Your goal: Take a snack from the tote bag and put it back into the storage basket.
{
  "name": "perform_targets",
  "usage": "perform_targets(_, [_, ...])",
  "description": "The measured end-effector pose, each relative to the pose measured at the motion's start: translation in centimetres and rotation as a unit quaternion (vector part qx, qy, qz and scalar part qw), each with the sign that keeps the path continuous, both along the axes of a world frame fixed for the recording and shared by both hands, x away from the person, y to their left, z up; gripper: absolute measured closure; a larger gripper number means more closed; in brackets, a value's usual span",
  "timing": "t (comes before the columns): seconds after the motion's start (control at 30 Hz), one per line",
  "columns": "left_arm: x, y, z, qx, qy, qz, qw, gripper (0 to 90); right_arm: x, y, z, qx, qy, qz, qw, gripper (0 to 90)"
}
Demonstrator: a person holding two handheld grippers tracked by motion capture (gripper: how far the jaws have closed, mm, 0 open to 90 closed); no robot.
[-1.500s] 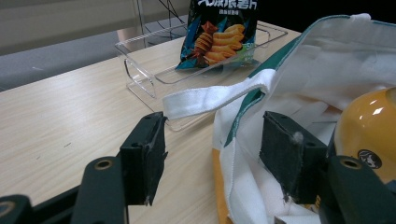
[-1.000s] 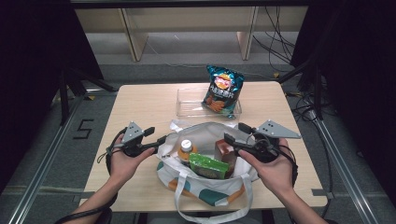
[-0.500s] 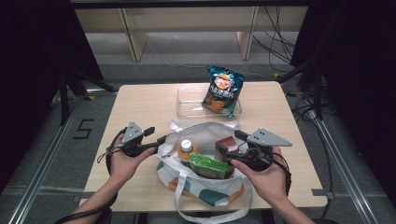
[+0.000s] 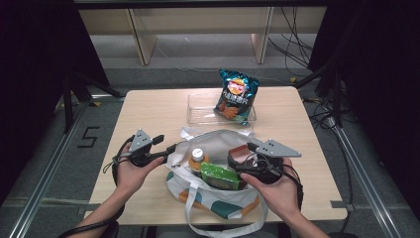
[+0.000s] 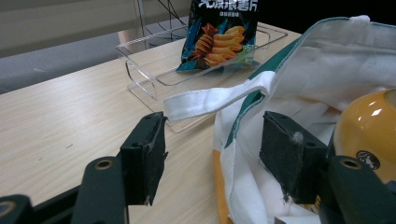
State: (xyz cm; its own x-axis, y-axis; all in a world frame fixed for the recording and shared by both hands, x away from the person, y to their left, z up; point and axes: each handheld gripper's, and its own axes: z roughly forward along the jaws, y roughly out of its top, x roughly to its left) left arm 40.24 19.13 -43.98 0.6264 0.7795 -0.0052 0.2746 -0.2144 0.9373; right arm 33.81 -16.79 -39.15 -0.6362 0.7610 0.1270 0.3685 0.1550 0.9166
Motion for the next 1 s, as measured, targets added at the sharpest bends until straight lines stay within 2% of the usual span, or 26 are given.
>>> perform_targets(0.07, [0.0,0.0,0.0,0.001,0.000,0.000,1.0000,39.5,0.1,0.0,-0.1,-0.011,-0.004,0.003,0.9999,18.2])
perform_targets(0.1, [0.0,0.0,0.0,0.001,0.000,-0.002,1.0000,39.5,0.0,0.1,-0.2,-0.009,0.003,-0.002,1.0000,18.0])
perform_targets(0.23, [0.0,0.0,0.0,0.000,0.000,-0.001,1.0000,39.5,0.3,0.5,-0.8,-0.021,-0.015,0.008,0.9996,18.0])
perform_targets(0.37, [0.0,0.0,0.0,0.001,0.000,-0.001,1.0000,39.5,0.4,0.6,-1.1,-0.024,-0.019,0.003,0.9995,18.7])
perform_targets(0.4, [0.0,0.0,0.0,-0.003,-0.001,-0.003,1.0000,39.5,0.4,0.5,-1.0,-0.037,-0.026,-0.003,0.9990,18.9])
perform_targets(0.43, [0.0,0.0,0.0,-0.002,-0.001,-0.003,1.0000,39.5,0.5,0.5,-1.1,-0.035,-0.025,-0.001,0.9991,19.3])
perform_targets(0.5, [0.0,0.0,0.0,0.000,0.000,-0.002,1.0000,39.5,0.2,0.6,-1.1,-0.029,-0.009,-0.003,0.9995,20.5])
perform_targets(0.53, [0.0,0.0,0.0,0.000,0.000,-0.002,1.0000,39.5,0.3,0.7,-1.3,-0.025,-0.009,-0.003,0.9996,21.2])
perform_targets(0.57, [0.0,0.0,0.0,0.000,0.000,-0.002,1.0000,39.5,0.5,0.6,-1.4,-0.028,-0.018,0.001,0.9994,22.4])
perform_targets(0.63, [0.0,0.0,0.0,0.000,0.000,-0.002,1.0000,39.5,0.5,0.4,-1.5,-0.034,-0.022,-0.003,0.9992,24.2])
perform_targets(0.67, [0.0,0.0,0.0,0.000,0.000,-0.002,1.0000,39.5,0.5,0.4,-1.5,-0.034,-0.020,0.008,0.9992,26.2])
perform_targets(0.7, [0.0,0.0,0.0,0.000,0.000,-0.002,1.0000,39.5,0.3,0.4,-1.3,-0.029,-0.008,-0.005,0.9995,28.1])
perform_targets(0.77, [0.0,0.0,0.0,0.001,0.000,-0.002,1.0000,39.5,0.4,0.2,-1.3,-0.036,-0.019,-0.001,0.9992,31.0])
perform_targets(0.8, [0.0,0.0,0.0,0.001,0.000,-0.002,1.0000,39.5,0.4,0.2,-1.3,-0.031,-0.022,0.001,0.9993,32.4])
perform_targets(0.83, [0.0,0.0,0.0,0.001,0.001,-0.002,1.0000,39.5,0.3,0.2,-1.3,-0.027,-0.014,0.003,0.9995,34.3])
perform_targets(0.87, [0.0,0.0,0.0,0.001,0.001,-0.002,1.0000,39.5,0.4,0.1,-1.3,-0.032,-0.028,0.003,0.9991,36.1])
perform_targets(0.9, [0.0,0.0,0.0,0.001,0.001,-0.002,1.0000,39.5,0.4,0.1,-1.3,-0.034,-0.031,0.004,0.9989,36.9])
perform_targets(0.93, [0.0,0.0,0.0,0.001,0.001,-0.003,1.0000,39.5,0.5,0.0,-1.2,-0.036,-0.028,0.012,0.9989,37.3])
perform_targets(1.0, [0.0,0.0,0.0,0.002,0.000,-0.003,1.0000,39.5,0.3,-0.1,-1.2,-0.038,-0.024,0.010,0.9989,38.2])
